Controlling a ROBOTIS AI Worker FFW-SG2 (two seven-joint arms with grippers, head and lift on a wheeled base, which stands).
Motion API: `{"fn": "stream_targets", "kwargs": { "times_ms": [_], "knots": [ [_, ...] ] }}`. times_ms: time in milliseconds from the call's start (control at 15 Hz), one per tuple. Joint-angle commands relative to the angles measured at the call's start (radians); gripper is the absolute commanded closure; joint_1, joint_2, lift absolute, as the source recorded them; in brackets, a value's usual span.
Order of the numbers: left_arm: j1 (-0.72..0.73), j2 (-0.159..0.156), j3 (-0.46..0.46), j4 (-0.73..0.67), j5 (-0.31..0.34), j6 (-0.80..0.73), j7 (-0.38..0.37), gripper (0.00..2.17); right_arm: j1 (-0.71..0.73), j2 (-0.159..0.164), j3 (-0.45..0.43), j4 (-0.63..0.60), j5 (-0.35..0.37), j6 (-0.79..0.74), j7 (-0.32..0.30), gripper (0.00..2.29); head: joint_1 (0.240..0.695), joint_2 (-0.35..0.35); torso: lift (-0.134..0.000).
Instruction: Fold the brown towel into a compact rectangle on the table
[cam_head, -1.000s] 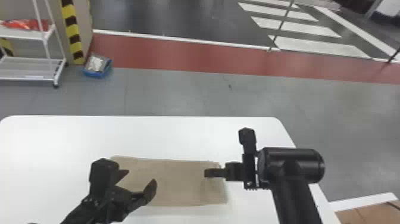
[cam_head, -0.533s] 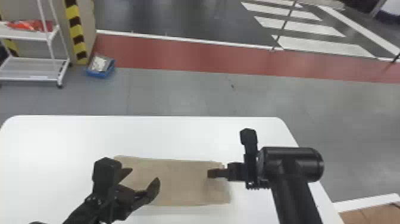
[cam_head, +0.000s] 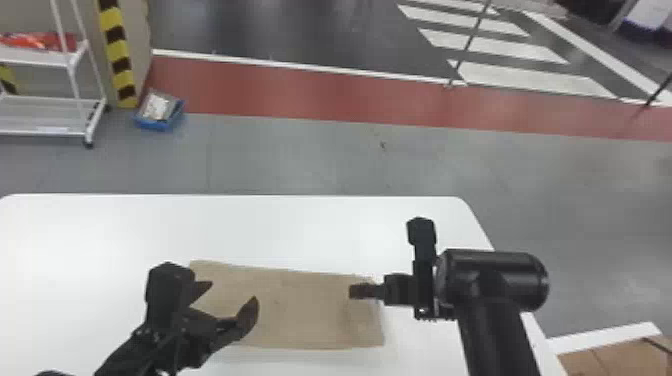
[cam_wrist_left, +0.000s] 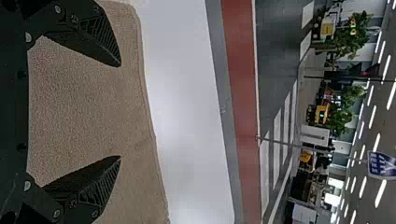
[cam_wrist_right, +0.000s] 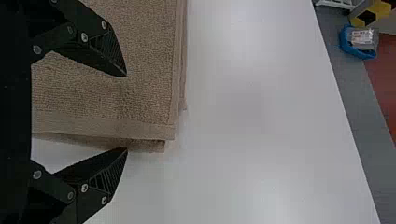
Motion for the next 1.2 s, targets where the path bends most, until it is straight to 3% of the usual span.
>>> {"fn": "stream_targets", "kwargs": {
  "times_ms": [0,467,1133],
  "knots": [
    [-0.006,-0.001,-0.001,0.009,0.0,0.0,0.0,0.21,0.023,-0.001,-0.021,-0.071,-0.034,0.039,0.003,0.37,0.695,-0.279,0.0],
    [-0.024,-0.003,-0.004,0.027,0.001,0.0,-0.006,0.21,0.05,-0.01,-0.064,-0.136,-0.017,0.162,0.018,0.38,0.695,-0.299,0.0],
    [-0.024,-0.001,-0.014,0.027,0.001,-0.003,-0.003,0.21,-0.019,-0.008,-0.015,-0.017,0.048,0.11,0.001,0.38,0.695,-0.312,0.0]
  ]
}}
